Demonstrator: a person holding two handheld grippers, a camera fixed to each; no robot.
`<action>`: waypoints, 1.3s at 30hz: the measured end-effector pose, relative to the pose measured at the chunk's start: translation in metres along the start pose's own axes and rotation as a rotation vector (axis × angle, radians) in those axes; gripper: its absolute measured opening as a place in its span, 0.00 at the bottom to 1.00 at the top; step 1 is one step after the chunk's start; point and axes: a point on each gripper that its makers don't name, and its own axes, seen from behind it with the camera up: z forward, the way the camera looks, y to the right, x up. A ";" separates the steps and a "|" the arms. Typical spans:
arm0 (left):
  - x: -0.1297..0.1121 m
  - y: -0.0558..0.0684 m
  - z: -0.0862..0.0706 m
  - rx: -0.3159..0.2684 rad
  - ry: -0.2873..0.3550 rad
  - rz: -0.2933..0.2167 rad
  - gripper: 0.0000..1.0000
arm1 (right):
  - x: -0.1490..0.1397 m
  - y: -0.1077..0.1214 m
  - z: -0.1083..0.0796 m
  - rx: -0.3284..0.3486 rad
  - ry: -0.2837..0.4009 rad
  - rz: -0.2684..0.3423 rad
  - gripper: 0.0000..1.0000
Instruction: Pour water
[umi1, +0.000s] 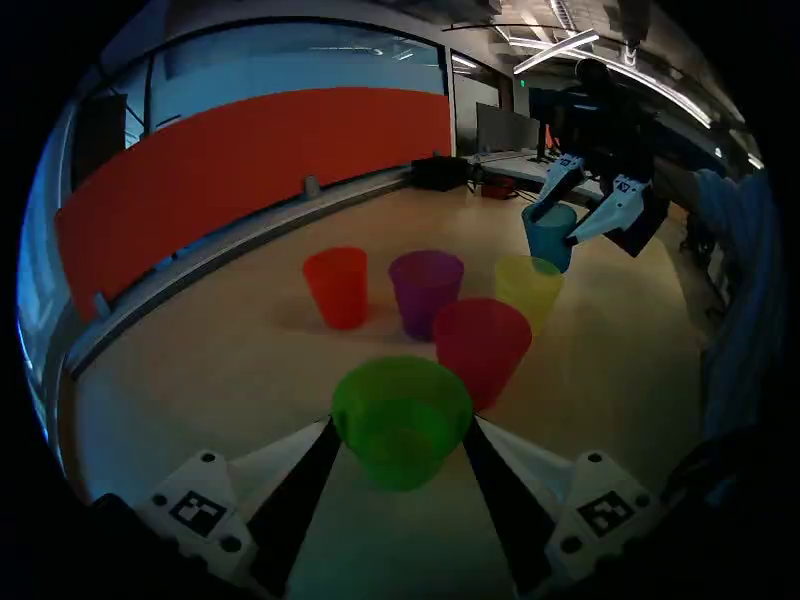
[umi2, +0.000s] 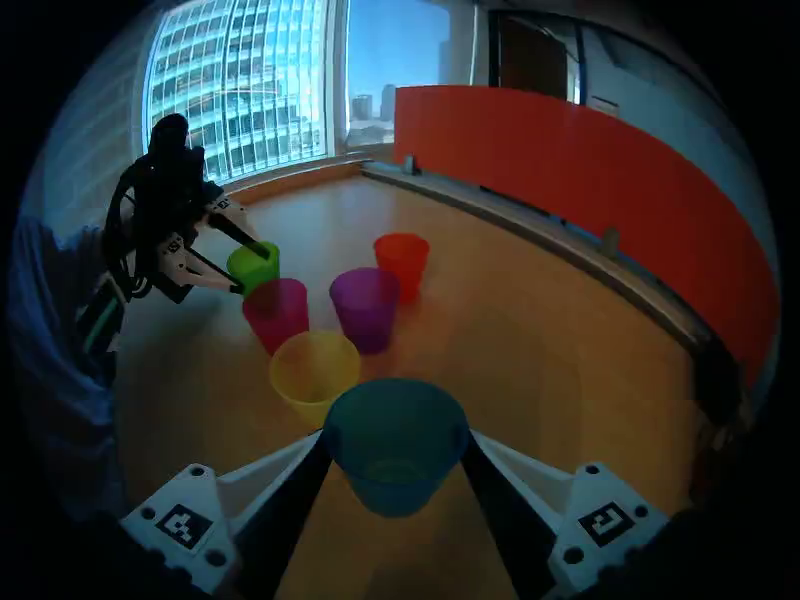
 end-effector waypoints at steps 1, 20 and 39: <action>0.000 0.000 0.001 -0.001 0.000 -0.001 0.85 | -0.001 0.000 0.000 0.000 -0.001 0.001 0.92; -0.010 0.001 0.005 -0.014 -0.003 -0.034 0.86 | -0.013 -0.004 0.007 0.007 -0.015 0.007 0.92; -0.019 0.000 0.000 -0.005 -0.025 -0.040 0.90 | -0.021 -0.009 0.018 0.002 -0.019 0.007 0.92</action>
